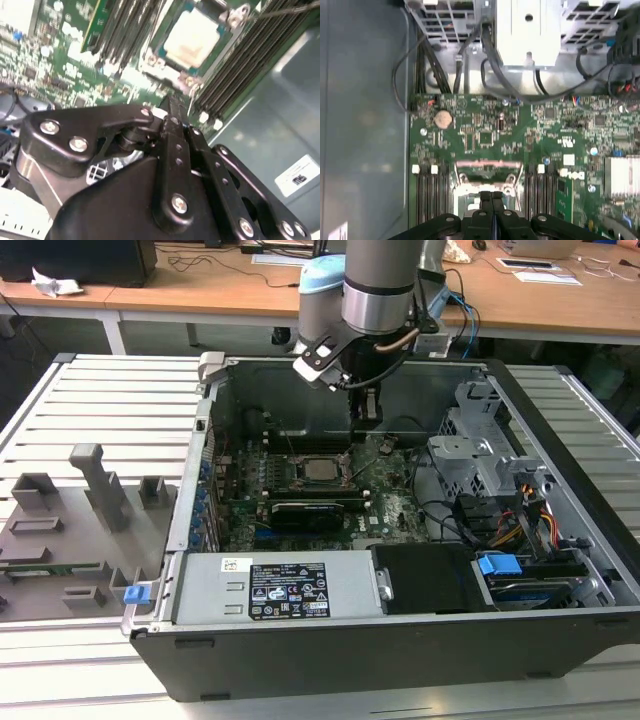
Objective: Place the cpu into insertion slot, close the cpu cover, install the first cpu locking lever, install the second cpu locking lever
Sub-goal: 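Close the cpu cover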
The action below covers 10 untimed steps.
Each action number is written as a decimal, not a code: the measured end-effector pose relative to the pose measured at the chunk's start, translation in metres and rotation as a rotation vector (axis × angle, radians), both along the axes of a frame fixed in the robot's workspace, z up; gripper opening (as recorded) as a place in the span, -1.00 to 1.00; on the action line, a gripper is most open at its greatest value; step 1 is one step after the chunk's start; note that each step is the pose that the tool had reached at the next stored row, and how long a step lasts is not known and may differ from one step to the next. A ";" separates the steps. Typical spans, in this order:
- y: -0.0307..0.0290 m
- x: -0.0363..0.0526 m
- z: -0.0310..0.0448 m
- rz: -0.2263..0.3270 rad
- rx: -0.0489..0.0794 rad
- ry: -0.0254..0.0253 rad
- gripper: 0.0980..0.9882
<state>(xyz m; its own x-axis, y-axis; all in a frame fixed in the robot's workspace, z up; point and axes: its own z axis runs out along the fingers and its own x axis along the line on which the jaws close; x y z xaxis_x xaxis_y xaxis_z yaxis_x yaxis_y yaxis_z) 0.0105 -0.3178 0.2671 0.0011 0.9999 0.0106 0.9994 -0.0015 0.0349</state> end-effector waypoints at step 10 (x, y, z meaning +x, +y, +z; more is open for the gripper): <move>0.0000 0.0337 0.0005 0.000 0.000 0.0005 -0.98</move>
